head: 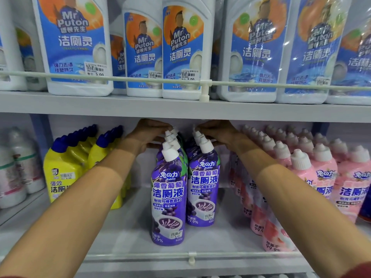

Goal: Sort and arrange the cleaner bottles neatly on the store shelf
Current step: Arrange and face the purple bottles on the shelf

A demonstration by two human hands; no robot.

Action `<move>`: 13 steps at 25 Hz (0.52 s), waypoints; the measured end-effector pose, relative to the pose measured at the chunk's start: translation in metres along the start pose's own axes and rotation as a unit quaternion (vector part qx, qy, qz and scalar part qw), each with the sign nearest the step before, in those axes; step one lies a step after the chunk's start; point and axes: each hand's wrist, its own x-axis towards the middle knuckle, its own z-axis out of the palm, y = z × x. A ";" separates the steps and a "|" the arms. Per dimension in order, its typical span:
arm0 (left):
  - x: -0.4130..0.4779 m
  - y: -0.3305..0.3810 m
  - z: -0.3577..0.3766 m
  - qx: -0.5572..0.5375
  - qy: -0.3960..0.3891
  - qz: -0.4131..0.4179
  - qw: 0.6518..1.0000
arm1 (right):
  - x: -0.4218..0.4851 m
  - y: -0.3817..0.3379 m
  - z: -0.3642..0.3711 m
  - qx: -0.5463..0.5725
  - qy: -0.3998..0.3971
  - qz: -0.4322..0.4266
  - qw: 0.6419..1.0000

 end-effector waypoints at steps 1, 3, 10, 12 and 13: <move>0.000 0.000 -0.001 -0.002 0.003 0.000 1.000 | -0.001 -0.001 0.001 -0.002 0.000 -0.004 1.000; 0.001 -0.001 -0.002 -0.005 0.000 0.001 1.000 | 0.000 -0.001 0.001 -0.004 -0.002 -0.007 1.000; 0.007 -0.006 -0.004 -0.008 -0.002 0.003 1.000 | -0.002 0.001 0.000 0.014 -0.006 -0.003 1.000; 0.008 -0.006 -0.004 -0.007 -0.005 0.006 1.000 | -0.001 0.001 0.000 0.011 -0.006 0.003 1.000; 0.008 -0.007 -0.003 -0.009 -0.004 0.008 1.000 | 0.000 0.001 0.000 0.012 -0.004 0.007 1.000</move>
